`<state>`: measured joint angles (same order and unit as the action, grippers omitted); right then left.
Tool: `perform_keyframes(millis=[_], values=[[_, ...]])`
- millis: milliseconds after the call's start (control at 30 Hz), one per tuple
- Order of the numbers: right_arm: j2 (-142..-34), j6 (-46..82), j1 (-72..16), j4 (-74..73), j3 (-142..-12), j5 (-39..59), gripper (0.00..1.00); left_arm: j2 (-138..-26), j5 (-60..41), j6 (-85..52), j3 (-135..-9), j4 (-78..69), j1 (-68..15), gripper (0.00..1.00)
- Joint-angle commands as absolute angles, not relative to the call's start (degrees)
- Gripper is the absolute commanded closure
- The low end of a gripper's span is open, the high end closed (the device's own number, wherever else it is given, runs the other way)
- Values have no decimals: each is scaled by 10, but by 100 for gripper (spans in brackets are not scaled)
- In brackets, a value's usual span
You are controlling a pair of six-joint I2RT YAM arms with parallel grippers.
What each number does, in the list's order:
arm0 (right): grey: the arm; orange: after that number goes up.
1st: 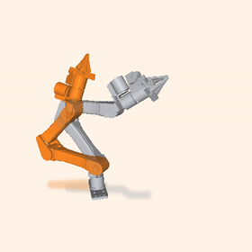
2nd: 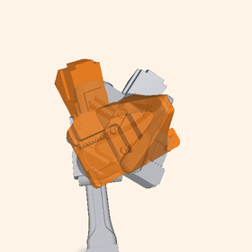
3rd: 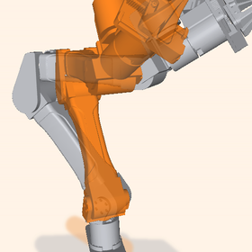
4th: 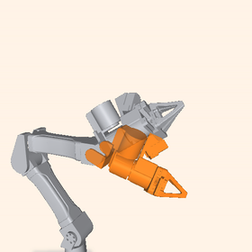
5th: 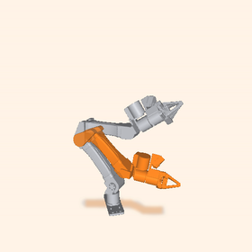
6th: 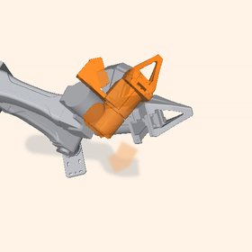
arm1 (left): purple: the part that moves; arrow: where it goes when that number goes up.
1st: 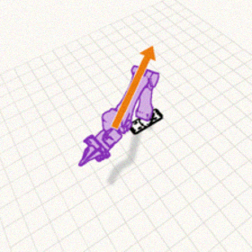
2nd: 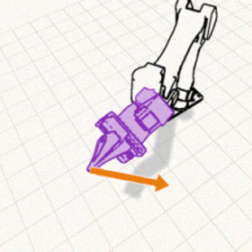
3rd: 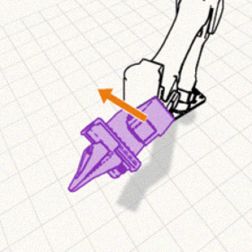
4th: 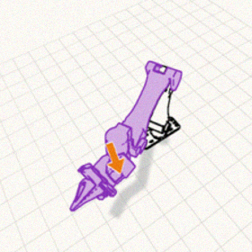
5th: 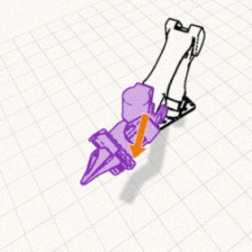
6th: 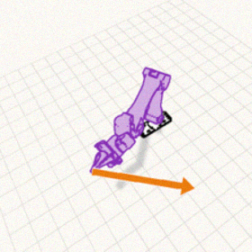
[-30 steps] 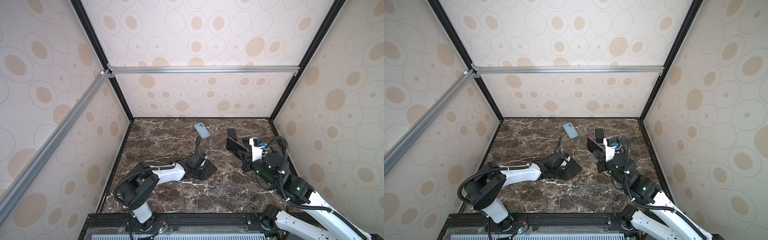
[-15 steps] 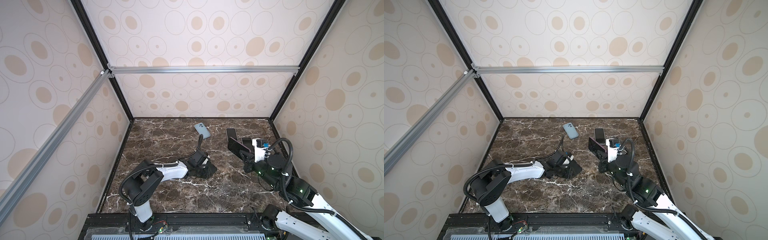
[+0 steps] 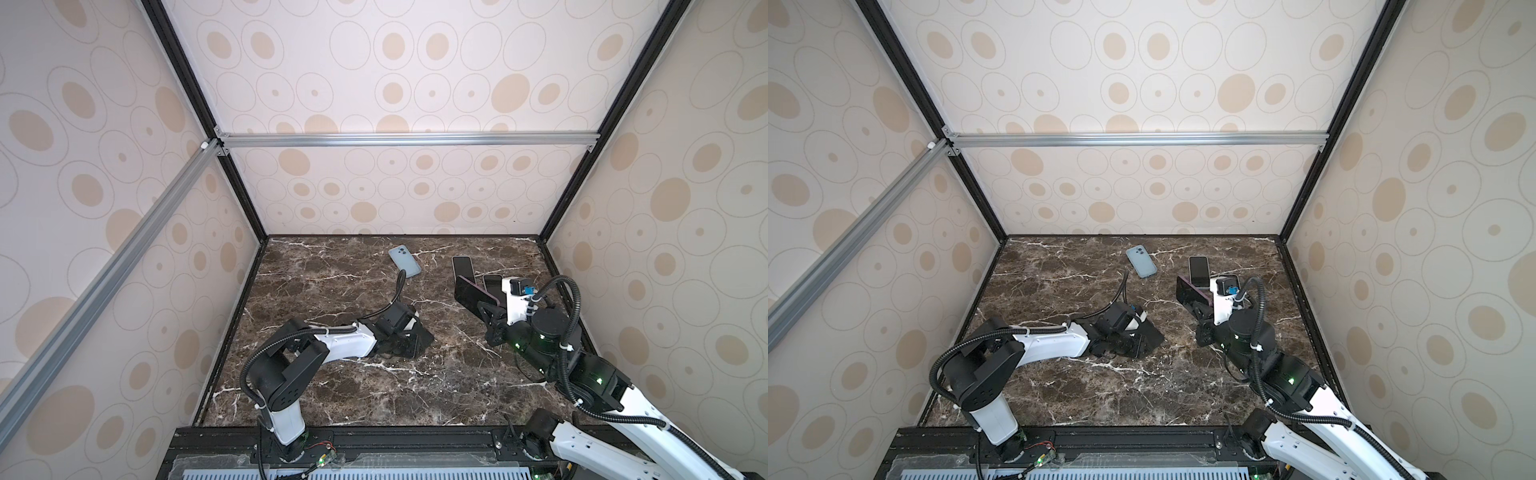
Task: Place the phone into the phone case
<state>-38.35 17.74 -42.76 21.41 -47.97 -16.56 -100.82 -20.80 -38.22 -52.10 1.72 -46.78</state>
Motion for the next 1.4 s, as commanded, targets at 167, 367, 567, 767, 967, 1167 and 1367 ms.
perform_keyframes(millis=[167, 367, 567, 767, 967, 1167, 1367], values=[[-371, 179, -427, 182, -479, -178, 100, -1046, -226, -404, -559, -19, -471, 59], [-373, 175, -427, 181, -482, -179, 100, -1074, -244, -437, -584, -67, -473, 58], [-373, 173, -427, 188, -490, -179, 100, -1116, -233, -440, -644, -73, -473, 58], [-367, 173, -427, 202, -500, -185, 100, -1126, -237, -435, -690, -71, -471, 58], [-363, 173, -427, 207, -503, -192, 100, -1059, -189, -396, -668, -43, -452, 57], [-380, 182, -427, 197, -502, -188, 100, -976, -124, -349, -596, -14, -400, 57], [-417, 196, -427, 184, -505, -168, 100, -968, -104, -301, -566, 18, -336, 59]])
